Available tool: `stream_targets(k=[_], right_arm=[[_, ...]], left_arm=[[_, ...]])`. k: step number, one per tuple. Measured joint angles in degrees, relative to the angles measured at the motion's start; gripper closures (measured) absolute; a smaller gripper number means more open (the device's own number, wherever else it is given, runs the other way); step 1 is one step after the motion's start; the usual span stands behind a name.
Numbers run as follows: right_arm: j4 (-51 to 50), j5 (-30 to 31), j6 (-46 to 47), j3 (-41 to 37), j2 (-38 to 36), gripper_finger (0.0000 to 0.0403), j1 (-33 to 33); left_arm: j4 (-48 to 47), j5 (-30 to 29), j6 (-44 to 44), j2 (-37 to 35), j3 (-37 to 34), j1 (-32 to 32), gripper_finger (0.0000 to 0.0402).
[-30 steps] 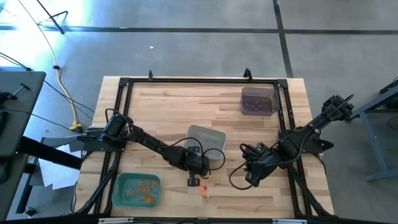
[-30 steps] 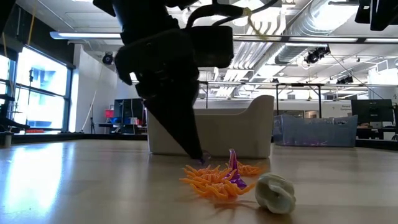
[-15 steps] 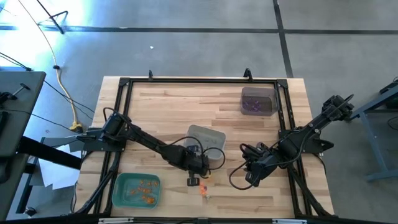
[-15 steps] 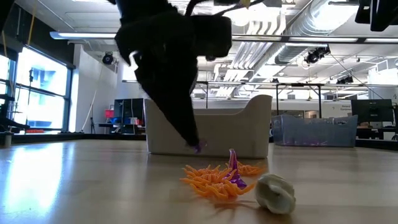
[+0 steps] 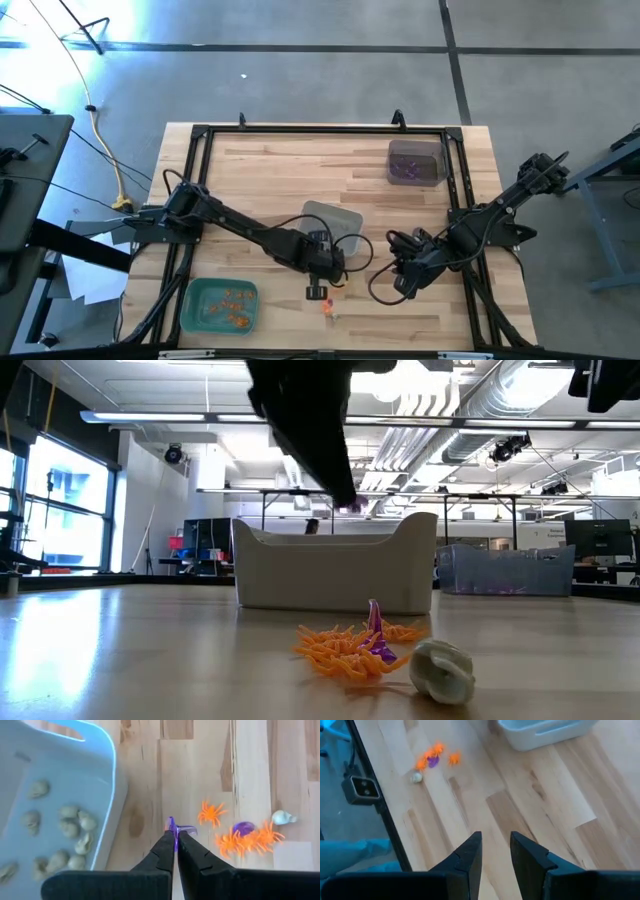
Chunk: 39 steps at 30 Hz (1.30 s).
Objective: Sort Halloween decoration
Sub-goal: Put the violet witch hat toy into the black bin
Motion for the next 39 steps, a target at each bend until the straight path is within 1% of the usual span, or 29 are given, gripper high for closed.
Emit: stream_targets(k=[3,7,10,15,19,23,25,29,33,36,39], right_arm=[[0.1,3.0,0.0,0.0,0.0,0.0309,0.0],[1.6,9.5,-0.5,0.0,0.0,0.0309,0.0],[4.6,14.0,-2.4,0.0,0.0,0.0309,0.0],[10.6,19.1,-8.1,0.0,0.0,0.0309,0.0],[14.5,22.9,-12.6,0.0,0.0,0.0309,0.0],[19.6,29.2,-16.5,0.0,0.0,0.0309,0.0],[23.0,32.6,-18.4,0.0,0.0,0.0309,0.1],[29.4,40.9,-24.1,0.0,-0.1,0.0309,1.1],[30.7,49.0,-26.6,0.0,-1.2,0.0309,2.4],[31.0,50.0,-27.2,0.0,-1.7,0.0309,2.1],[32.6,48.4,-27.1,0.0,-1.7,0.0309,1.2]], left_arm=[[-5.0,-0.8,0.2,0.0,3.9,0.0,0.0401],[-10.2,-3.0,1.0,0.0,9.5,0.0,0.0401],[-13.5,-5.0,1.0,0.0,14.7,0.0,0.0401],[-20.7,-10.8,0.8,0.0,24.5,-0.4,0.0401],[-26.6,-15.7,-1.4,0.0,32.7,-1.1,0.0401],[-29.0,-21.3,-3.4,0.0,40.0,-2.8,0.0401],[-29.8,-25.8,-3.6,0.0,42.6,-3.8,0.0401],[-30.7,-35.4,-5.3,-0.6,42.5,-5.4,0.0402],[-32.6,-39.9,-10.4,-0.9,42.5,-5.4,0.0401],[-32.5,-42.8,-12.2,-0.9,42.5,-5.1,0.0401],[-31.4,-44.5,-12.5,-0.9,42.5,-4.6,0.0401]])
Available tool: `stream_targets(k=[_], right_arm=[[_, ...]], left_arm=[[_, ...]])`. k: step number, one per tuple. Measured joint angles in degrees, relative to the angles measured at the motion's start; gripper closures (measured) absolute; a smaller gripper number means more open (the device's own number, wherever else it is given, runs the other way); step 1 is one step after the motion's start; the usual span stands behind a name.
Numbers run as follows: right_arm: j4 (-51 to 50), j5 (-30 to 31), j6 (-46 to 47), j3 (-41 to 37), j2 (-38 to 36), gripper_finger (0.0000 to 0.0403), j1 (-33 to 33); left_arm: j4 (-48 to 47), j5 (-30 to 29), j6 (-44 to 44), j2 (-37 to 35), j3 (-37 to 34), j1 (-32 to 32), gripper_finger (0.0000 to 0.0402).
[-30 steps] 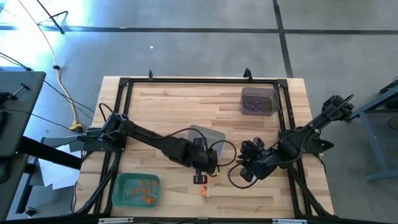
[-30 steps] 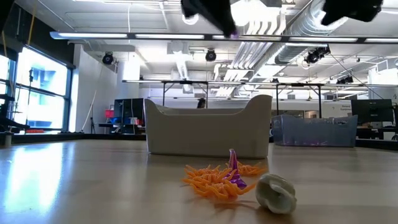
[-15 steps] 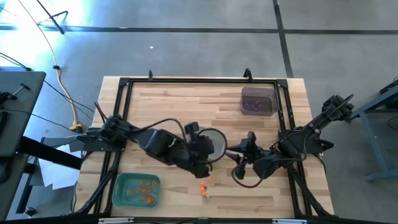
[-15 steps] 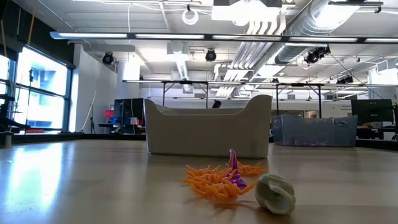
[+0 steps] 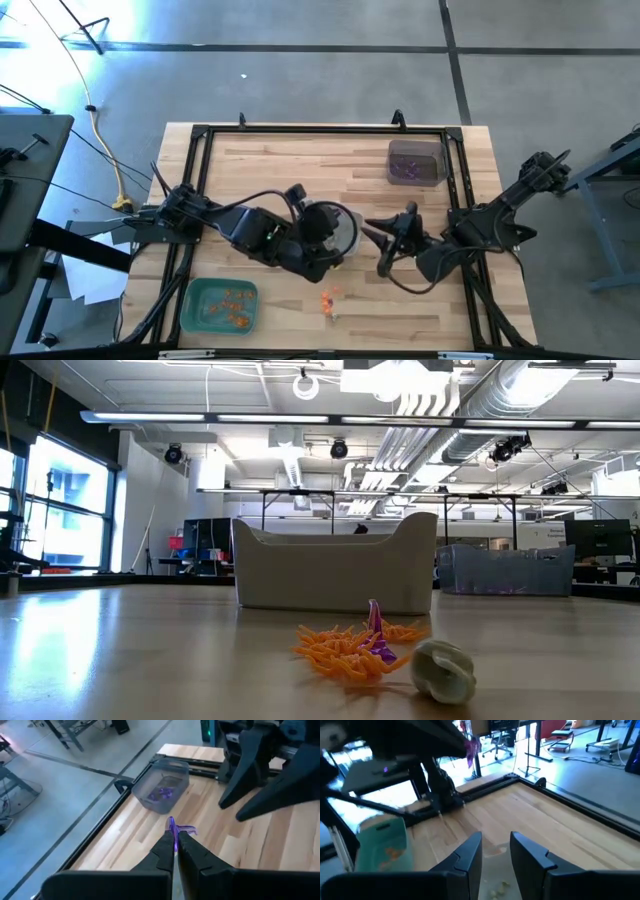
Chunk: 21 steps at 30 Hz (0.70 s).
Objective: Sort Halloween decoration
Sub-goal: Put the violet witch hat toy into the black bin
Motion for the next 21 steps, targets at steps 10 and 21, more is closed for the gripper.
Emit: stream_targets(k=[10,21], right_arm=[[10.8,-5.2,-3.8,0.0,0.0,0.0309,-3.8],[11.1,-13.0,-3.3,0.0,0.1,0.0276,-6.7]], left_arm=[[1.4,1.8,2.1,0.0,0.0,0.1,0.0401],[1.7,4.0,2.1,0.0,0.0,0.0,0.0401]])
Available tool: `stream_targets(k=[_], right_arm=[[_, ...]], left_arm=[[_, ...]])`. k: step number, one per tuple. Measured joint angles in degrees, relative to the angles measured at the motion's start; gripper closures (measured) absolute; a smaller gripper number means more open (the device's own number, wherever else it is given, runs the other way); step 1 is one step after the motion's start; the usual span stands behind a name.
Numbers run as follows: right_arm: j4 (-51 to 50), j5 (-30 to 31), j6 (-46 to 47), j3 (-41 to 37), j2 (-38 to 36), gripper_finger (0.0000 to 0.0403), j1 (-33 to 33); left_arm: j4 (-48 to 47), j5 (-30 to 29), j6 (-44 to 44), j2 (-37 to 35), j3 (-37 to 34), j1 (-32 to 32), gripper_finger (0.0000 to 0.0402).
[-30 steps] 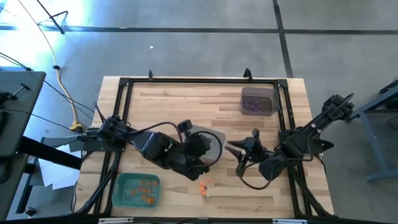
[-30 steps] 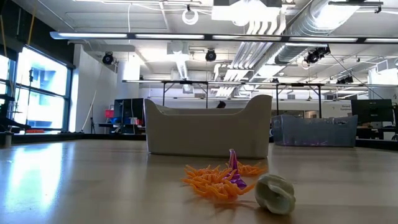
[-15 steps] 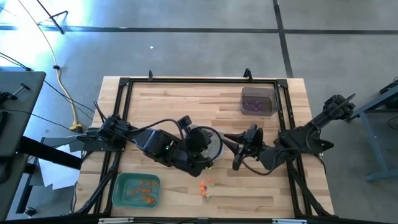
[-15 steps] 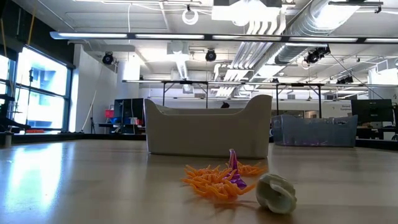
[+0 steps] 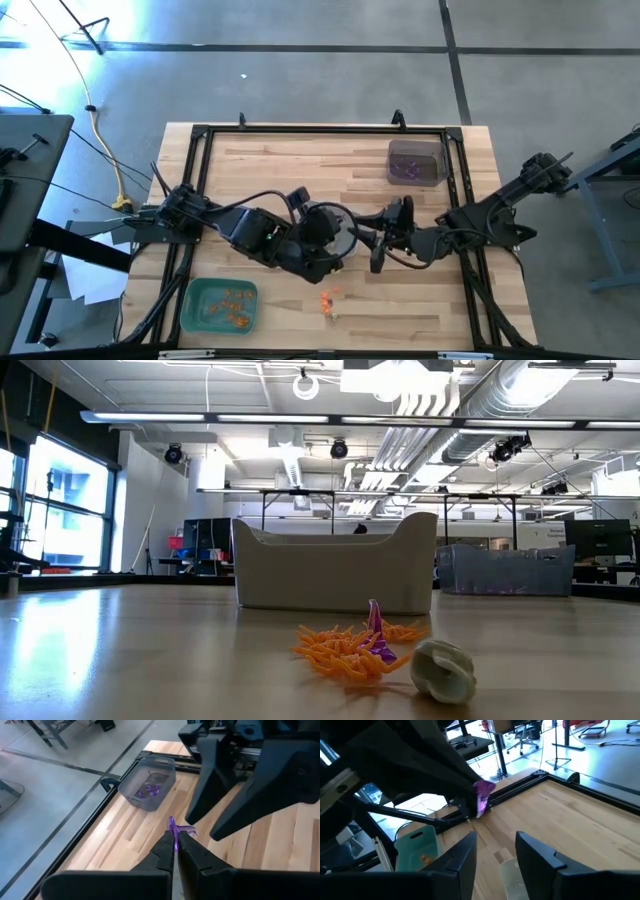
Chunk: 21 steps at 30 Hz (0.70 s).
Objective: Sort Halloween decoration
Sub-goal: Put the violet witch hat toy into the black bin
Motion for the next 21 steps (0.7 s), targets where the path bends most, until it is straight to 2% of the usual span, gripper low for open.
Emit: stream_targets(k=[5,12,21], right_arm=[[-0.1,-0.3,0.0,0.0,0.0,0.0262,-1.2],[1.4,-5.0,0.5,0.0,0.0,0.0261,-3.1],[1.5,-5.2,0.4,0.0,0.0,0.0261,-3.8]], left_arm=[[0.3,0.2,0.0,0.0,0.0,-0.3,0.0401],[1.1,0.5,0.0,0.0,0.0,-0.3,0.0401],[1.2,0.9,0.0,0.0,0.0,-0.3,0.0401]])
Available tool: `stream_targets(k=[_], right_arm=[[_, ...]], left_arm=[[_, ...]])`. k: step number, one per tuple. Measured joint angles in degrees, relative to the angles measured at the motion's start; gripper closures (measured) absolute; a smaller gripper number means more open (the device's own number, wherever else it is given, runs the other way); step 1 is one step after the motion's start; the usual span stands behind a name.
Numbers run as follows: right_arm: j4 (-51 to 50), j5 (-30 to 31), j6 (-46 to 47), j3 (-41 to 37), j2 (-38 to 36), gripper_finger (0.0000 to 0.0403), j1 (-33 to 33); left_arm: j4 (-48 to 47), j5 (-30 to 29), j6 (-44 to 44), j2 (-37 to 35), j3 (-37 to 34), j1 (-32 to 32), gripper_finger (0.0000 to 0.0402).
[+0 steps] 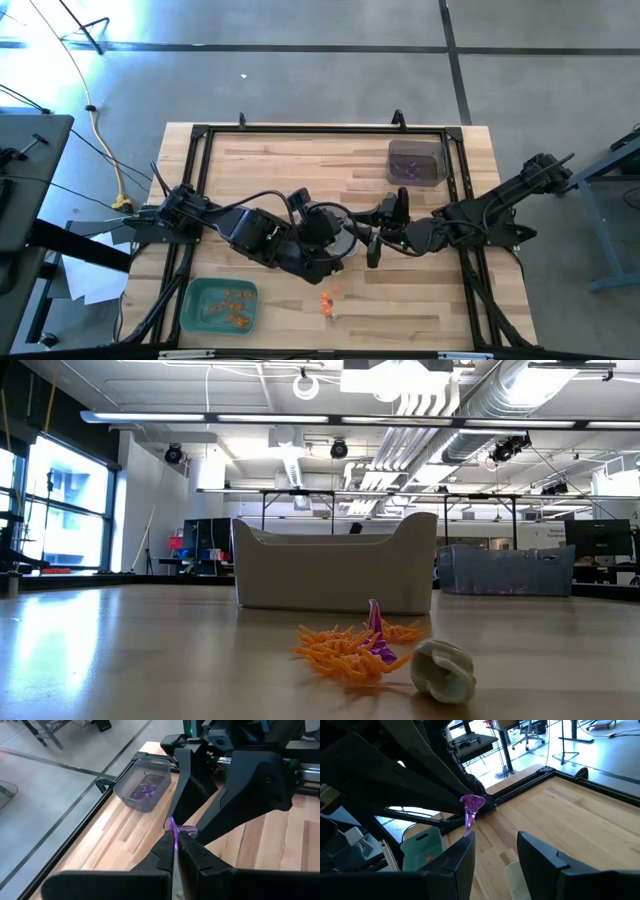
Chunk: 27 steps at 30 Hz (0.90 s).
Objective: Sort Halloween decoration
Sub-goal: Put the violet witch hat toy into the black bin
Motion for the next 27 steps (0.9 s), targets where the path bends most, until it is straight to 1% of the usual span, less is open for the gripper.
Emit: stream_targets(k=[8,16,20,27], right_arm=[[0.2,-2.2,0.0,0.0,0.0,0.0261,0.0],[0.2,-4.6,-2.2,0.0,0.0,0.0261,0.0],[0.2,-4.4,-3.4,0.0,0.0,0.0261,0.0],[0.5,-0.7,-3.5,0.0,0.0,0.0261,0.0]], left_arm=[[0.0,-0.1,1.0,0.0,0.0,0.4,0.0402],[0.0,-0.3,2.0,0.0,0.0,0.8,0.0402],[0.0,0.1,1.9,0.0,0.0,0.8,0.0401],[0.0,0.6,1.1,0.0,0.0,0.8,0.0402]])
